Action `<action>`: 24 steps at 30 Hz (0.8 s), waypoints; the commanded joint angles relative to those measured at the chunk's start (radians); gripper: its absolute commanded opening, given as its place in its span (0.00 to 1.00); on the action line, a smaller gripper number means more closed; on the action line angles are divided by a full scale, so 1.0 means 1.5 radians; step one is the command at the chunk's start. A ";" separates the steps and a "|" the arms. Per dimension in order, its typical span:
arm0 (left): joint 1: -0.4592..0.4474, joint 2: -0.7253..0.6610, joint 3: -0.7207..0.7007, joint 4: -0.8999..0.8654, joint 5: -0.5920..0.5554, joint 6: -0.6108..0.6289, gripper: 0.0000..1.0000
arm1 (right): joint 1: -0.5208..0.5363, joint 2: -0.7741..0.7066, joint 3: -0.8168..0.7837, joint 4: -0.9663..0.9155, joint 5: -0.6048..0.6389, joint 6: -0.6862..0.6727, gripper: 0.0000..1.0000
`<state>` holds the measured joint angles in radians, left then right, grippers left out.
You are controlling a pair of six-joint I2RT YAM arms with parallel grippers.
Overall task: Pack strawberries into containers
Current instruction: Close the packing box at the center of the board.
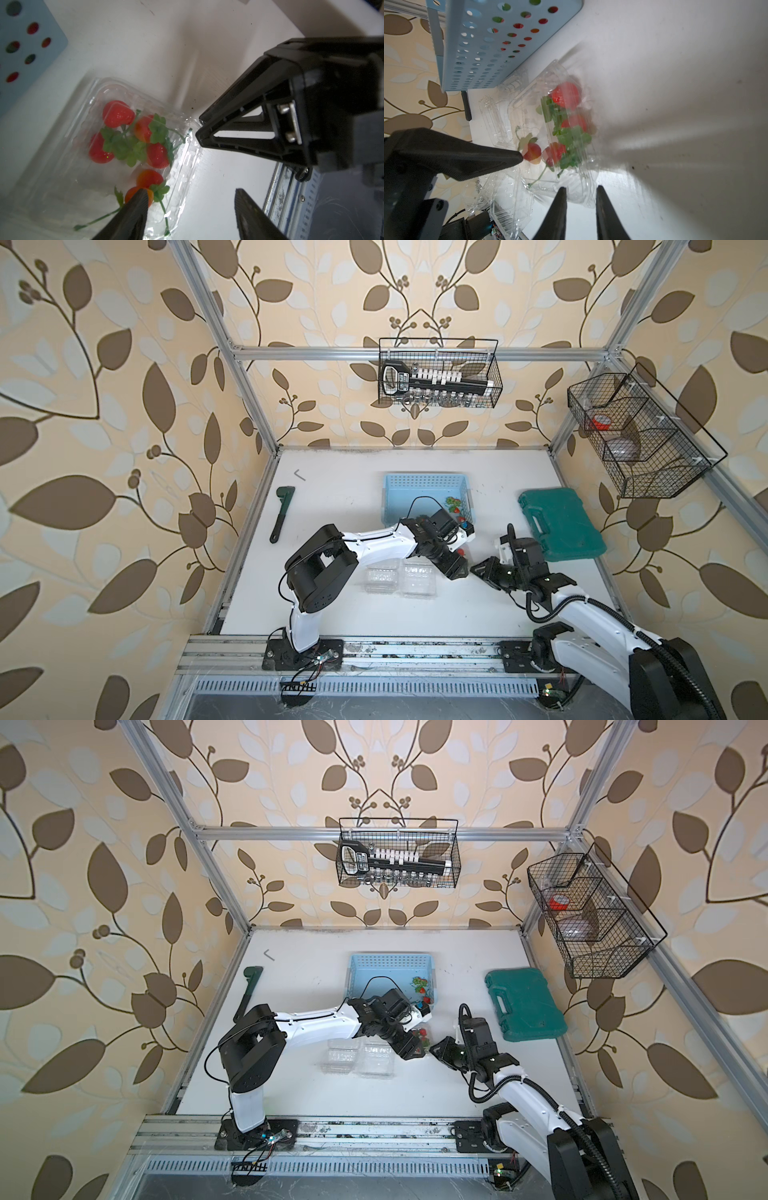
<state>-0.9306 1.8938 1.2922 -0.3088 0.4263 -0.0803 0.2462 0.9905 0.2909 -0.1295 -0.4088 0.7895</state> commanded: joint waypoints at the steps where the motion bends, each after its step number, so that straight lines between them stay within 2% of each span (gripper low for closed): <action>1: -0.006 0.003 0.000 0.001 -0.005 0.008 0.68 | -0.001 0.003 -0.023 -0.026 0.015 0.004 0.23; 17: -0.006 0.005 -0.008 0.003 -0.007 0.009 0.68 | -0.002 0.000 -0.020 -0.041 0.025 0.002 0.20; 18: -0.006 0.005 -0.008 0.003 -0.008 0.008 0.68 | -0.002 -0.001 -0.020 -0.043 0.027 0.001 0.21; 21: -0.006 -0.001 -0.006 0.001 -0.015 0.008 0.69 | -0.002 -0.008 -0.010 -0.061 0.035 -0.006 0.36; 24: -0.006 -0.020 -0.001 -0.002 -0.028 0.013 0.70 | -0.002 -0.027 0.012 -0.091 0.049 -0.018 0.40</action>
<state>-0.9306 1.8938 1.2919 -0.3069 0.4129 -0.0799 0.2466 0.9718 0.2886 -0.1810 -0.3836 0.7822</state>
